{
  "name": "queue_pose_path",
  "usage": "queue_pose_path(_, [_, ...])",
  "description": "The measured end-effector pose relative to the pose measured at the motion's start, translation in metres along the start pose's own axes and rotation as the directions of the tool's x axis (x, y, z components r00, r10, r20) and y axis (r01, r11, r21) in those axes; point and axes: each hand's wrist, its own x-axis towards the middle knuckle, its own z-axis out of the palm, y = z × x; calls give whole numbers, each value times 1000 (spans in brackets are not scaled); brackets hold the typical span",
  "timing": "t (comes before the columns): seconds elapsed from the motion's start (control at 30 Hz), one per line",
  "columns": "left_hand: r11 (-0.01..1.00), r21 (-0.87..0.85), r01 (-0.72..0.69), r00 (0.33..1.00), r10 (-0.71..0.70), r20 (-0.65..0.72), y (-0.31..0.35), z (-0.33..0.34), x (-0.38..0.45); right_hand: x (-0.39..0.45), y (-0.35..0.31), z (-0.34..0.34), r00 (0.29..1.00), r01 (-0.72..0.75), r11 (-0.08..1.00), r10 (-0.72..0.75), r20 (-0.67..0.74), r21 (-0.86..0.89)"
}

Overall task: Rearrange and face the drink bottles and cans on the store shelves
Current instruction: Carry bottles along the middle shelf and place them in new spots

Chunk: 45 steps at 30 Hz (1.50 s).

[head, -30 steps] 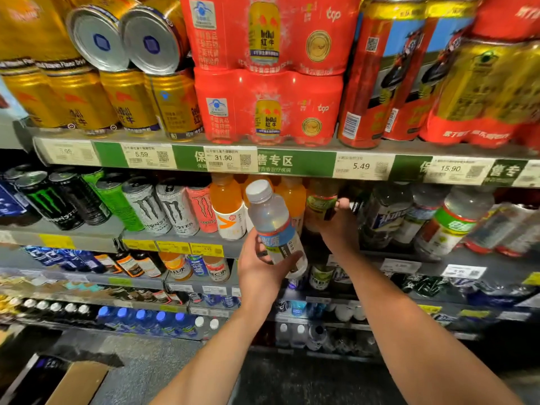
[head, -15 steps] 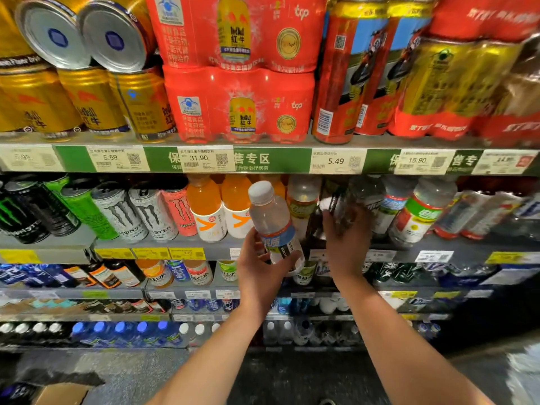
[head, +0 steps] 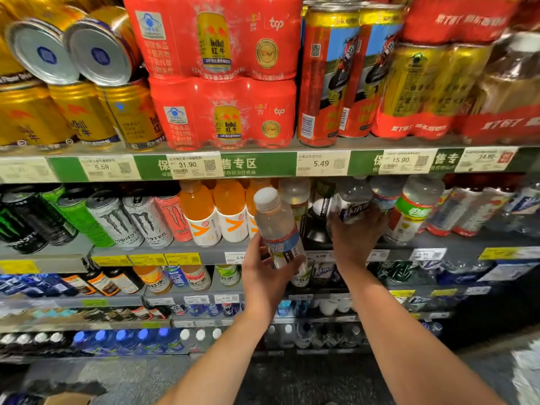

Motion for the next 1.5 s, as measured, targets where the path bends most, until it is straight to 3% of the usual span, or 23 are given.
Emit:
queue_pose_path(0.17, [1000,3,-27,999,27,24,-5,11,-2,-8,-2,-19,994,107,983,-108,-4,146])
queue_pose_path(0.4, [1000,-4,12,994,-12,111,-1,49,-1,-14,11,-65,999,27,904,-37,16,427])
queue_pose_path(0.6, [991,131,-13,999,6,54,5,94,10,-6,29,-108,998,-17,826,-17,55,563])
queue_pose_path(0.9, [977,212,27,995,-6,-100,32,147,5,37,65,-131,988,-83,825,-6,156,559])
queue_pose_path(1.23, [943,330,-44,994,75,-82,26,179,31,53,81,-144,955,-128,811,-54,291,571])
queue_pose_path(1.5, [950,307,-53,997,70,-44,0,179,39,55,83,-151,969,-109,835,-33,245,540])
